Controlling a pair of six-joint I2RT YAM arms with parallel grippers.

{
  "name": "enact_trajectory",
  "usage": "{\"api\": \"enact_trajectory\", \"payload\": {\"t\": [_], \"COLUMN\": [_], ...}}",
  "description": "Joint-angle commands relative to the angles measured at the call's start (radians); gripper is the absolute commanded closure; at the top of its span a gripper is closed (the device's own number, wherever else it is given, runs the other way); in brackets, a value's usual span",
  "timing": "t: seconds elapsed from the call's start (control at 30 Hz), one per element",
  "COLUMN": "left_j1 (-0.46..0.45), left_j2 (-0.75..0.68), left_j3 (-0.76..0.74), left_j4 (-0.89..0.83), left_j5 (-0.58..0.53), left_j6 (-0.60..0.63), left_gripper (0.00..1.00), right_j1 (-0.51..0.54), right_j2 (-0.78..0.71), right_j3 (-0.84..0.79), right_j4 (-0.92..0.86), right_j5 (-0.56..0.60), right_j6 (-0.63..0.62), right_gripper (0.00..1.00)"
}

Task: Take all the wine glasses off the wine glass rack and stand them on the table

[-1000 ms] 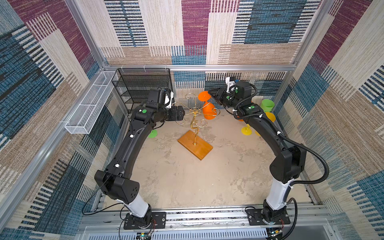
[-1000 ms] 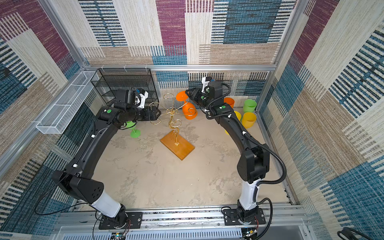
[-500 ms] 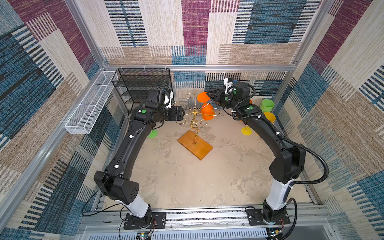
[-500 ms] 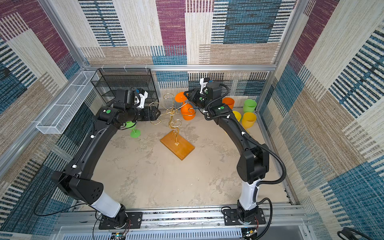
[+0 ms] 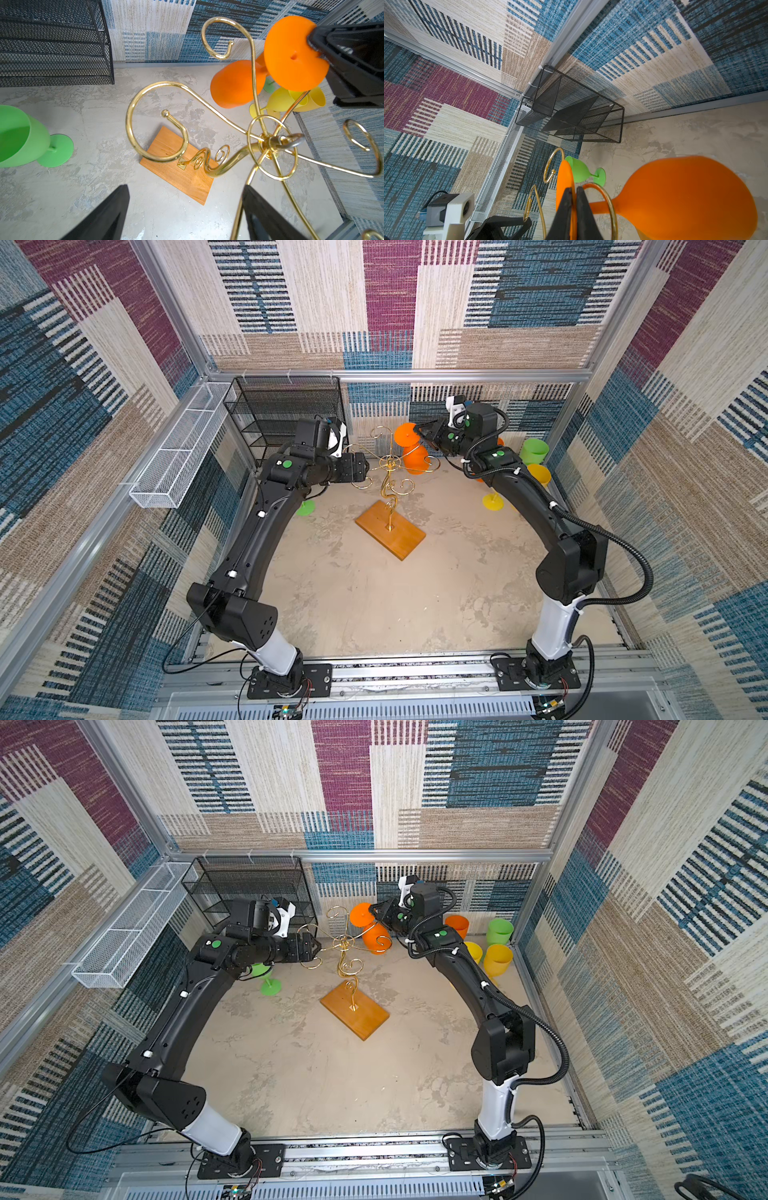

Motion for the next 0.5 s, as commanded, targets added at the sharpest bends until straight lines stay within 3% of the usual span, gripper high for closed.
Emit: {"api": "enact_trajectory", "payload": {"t": [0.0,0.47], "left_j1": [0.001,0.001], "left_j2": [-0.002,-0.006], "left_j3": [-0.003,-0.011], "left_j4": [0.022,0.03], "left_j5": [0.013,0.01], "left_j6": [-0.008,-0.007], "left_gripper": [0.12,0.12], "right_j1": [0.003,0.004], "right_j2": [-0.002,-0.063], "right_j3": [0.012,-0.11], "right_j4": [0.02,0.182], "right_j5": [0.001,-0.068], "right_j6": [0.008,0.132], "right_gripper": [0.9,0.96]}}
